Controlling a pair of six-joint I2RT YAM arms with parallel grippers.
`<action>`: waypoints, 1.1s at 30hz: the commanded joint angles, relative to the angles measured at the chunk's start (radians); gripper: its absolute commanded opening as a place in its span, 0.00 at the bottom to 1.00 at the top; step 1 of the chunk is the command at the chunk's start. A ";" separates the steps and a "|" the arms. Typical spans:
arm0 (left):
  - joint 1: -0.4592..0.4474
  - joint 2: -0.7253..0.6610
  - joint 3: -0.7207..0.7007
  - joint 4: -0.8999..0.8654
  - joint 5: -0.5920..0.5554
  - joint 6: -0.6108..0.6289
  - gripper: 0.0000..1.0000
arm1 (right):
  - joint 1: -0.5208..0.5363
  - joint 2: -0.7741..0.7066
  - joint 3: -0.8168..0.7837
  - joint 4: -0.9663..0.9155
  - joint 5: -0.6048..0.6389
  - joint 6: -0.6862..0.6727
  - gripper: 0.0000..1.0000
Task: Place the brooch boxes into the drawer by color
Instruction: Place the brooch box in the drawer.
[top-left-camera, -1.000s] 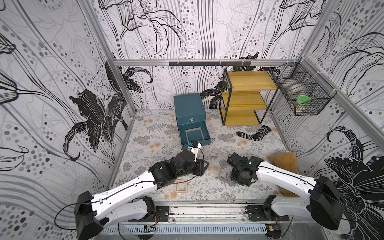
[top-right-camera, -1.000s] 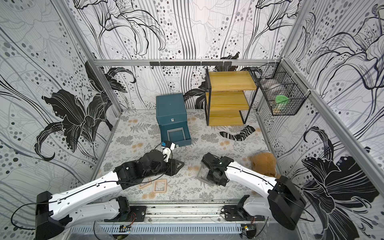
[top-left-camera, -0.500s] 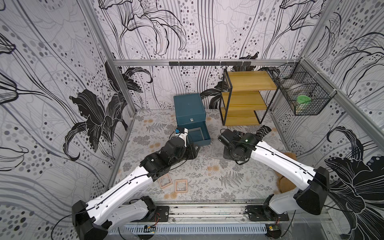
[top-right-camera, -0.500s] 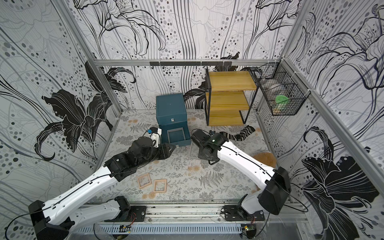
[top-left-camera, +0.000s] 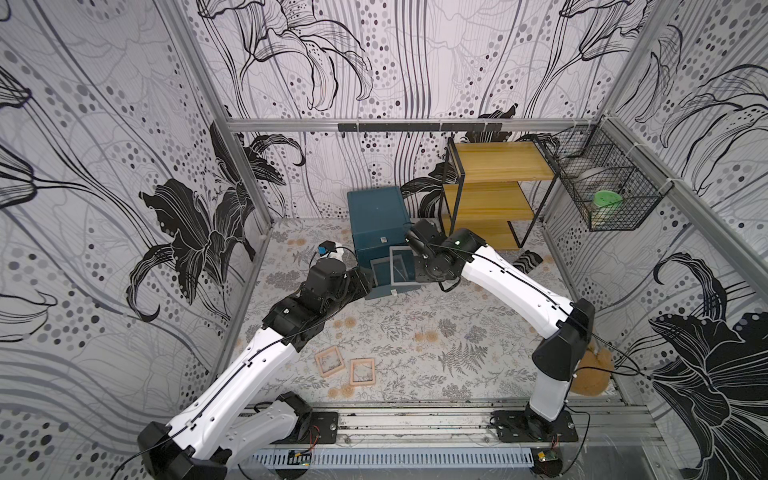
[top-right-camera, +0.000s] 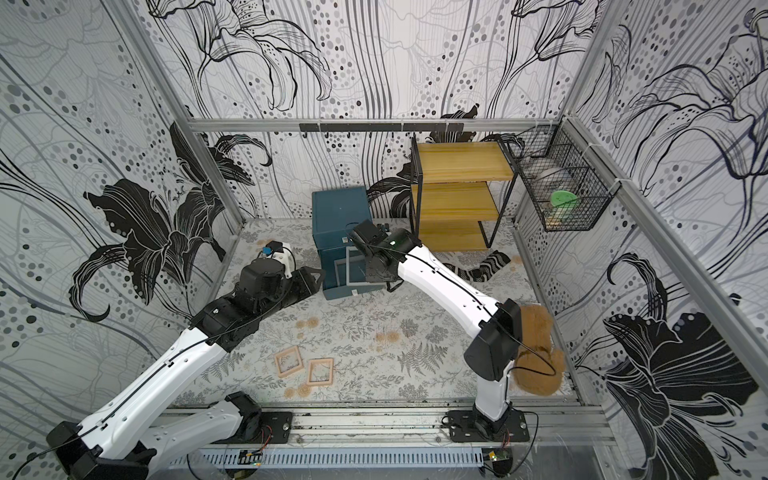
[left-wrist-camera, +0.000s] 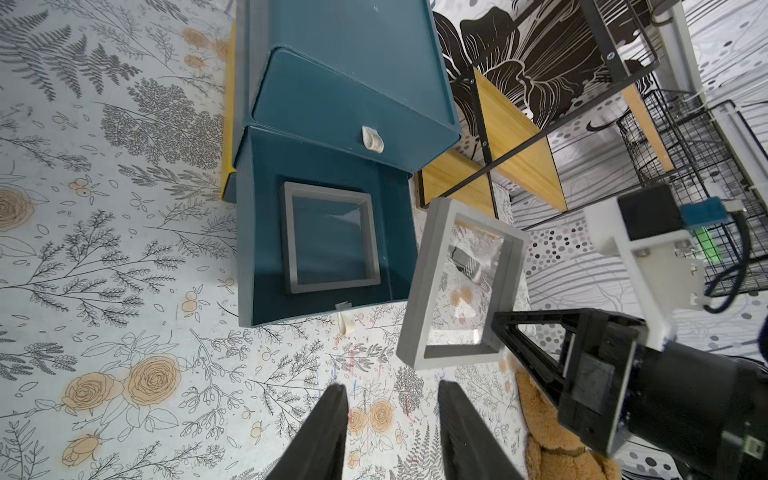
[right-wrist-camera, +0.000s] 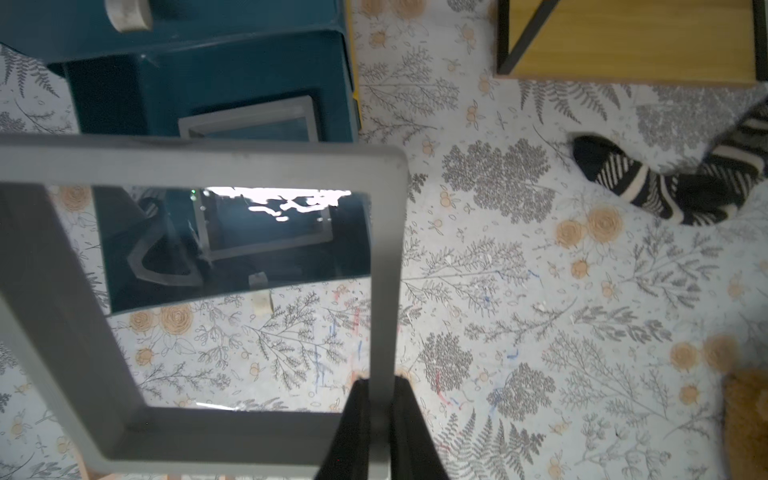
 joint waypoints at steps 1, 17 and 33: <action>0.007 -0.023 0.010 0.003 -0.024 -0.027 0.41 | -0.015 0.057 0.083 0.017 0.010 -0.099 0.00; 0.090 -0.030 0.026 -0.002 0.010 0.004 0.44 | -0.055 0.226 0.190 0.107 -0.072 -0.199 0.00; 0.093 -0.030 0.009 0.007 0.014 0.001 0.44 | -0.055 0.274 0.147 0.149 -0.107 -0.226 0.00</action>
